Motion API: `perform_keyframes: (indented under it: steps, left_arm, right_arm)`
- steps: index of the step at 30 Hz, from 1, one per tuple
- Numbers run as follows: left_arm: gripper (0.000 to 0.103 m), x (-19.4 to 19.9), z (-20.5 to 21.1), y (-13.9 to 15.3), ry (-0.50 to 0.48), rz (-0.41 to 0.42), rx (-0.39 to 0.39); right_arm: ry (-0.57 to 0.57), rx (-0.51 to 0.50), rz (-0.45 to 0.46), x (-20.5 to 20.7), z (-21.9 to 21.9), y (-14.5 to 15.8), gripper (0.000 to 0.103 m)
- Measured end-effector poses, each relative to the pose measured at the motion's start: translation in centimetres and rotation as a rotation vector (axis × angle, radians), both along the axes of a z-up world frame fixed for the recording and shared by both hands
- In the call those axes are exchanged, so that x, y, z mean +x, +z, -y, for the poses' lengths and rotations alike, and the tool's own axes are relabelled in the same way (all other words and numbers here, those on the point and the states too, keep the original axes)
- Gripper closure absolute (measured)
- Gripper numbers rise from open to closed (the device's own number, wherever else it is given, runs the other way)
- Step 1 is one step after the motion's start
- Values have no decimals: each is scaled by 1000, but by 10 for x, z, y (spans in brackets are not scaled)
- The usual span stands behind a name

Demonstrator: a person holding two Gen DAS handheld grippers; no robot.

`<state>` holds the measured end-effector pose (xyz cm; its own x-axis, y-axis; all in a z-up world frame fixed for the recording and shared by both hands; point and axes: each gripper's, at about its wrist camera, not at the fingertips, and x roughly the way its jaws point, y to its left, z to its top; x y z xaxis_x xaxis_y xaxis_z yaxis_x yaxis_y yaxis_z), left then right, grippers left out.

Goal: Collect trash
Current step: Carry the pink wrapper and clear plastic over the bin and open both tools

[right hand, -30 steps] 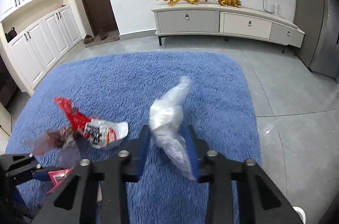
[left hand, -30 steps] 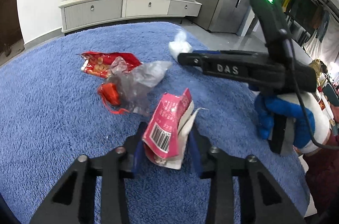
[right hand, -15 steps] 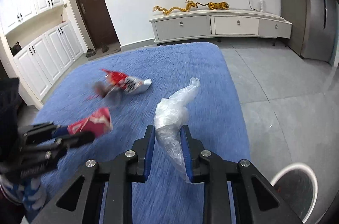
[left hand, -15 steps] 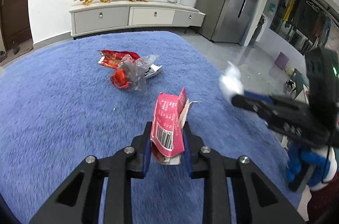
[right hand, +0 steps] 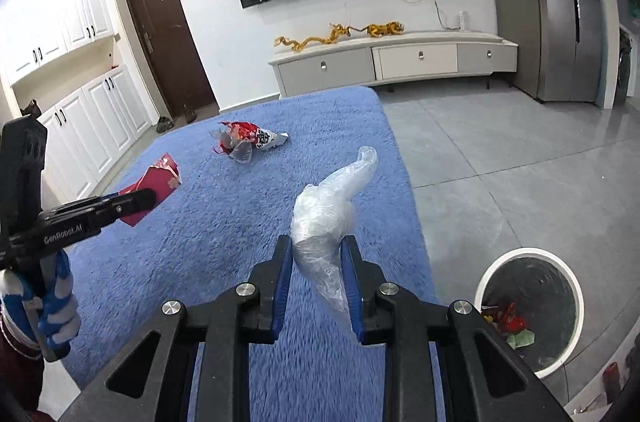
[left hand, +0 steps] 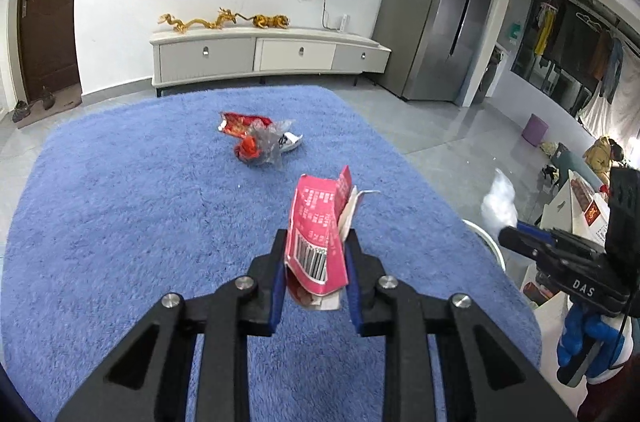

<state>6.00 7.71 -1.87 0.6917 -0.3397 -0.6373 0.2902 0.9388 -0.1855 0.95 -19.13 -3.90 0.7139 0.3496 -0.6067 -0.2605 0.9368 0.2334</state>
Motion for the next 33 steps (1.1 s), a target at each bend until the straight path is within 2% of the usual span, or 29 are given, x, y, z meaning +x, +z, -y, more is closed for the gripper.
perform_keyframes:
  steps: [6,11,18,23,28,33]
  left_arm:
    - [79,-8,31,27,-56,40,14]
    - [79,10,106,34,-181,32,38]
    - [79,48,223,5,-338,-49,79]
    - [79,72,297,-23,-426,-115,100]
    - [79,93,345,-52,-457,-175,117]
    - [79,105,370,-76,-461,-217,128]
  right_arm:
    - [-89,33,31,-13,36,3,80]
    - [-255,64,-4,-12,102,-13,80]
    - [-449,75,-114,4,191,-55,80]
    - [-524,82,-173,16,230,-82,80]
    - [-574,107,-207,21,254,-102,80]
    - [-593,120,-230,35,266,-114,80]
